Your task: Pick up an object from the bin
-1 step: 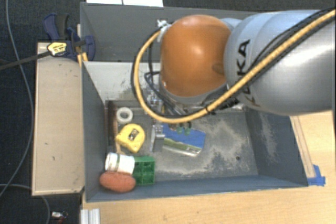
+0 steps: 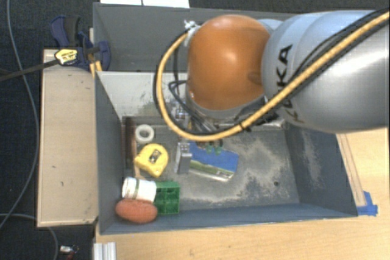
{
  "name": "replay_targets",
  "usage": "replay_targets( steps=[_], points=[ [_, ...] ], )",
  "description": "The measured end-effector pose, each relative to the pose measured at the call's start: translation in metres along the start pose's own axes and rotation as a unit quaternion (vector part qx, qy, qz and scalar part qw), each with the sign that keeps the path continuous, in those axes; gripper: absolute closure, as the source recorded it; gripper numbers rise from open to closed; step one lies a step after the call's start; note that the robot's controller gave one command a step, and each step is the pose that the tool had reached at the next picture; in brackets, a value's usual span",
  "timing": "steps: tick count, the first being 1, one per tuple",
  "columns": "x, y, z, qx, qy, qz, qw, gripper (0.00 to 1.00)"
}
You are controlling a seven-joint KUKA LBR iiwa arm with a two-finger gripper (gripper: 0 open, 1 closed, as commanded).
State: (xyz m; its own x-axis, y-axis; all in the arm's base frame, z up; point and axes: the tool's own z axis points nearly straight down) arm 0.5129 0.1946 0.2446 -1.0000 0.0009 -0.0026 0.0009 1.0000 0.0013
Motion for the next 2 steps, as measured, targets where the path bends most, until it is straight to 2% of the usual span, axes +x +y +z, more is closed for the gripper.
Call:
replay_targets(
  steps=[1,2],
  points=[
    [-0.007,-0.020,0.015,0.000,-0.0002,0.045,0.9990,0.00],
    [0.007,-0.035,0.020,0.000,0.0001,0.041,0.9991,0.00]
  ],
)
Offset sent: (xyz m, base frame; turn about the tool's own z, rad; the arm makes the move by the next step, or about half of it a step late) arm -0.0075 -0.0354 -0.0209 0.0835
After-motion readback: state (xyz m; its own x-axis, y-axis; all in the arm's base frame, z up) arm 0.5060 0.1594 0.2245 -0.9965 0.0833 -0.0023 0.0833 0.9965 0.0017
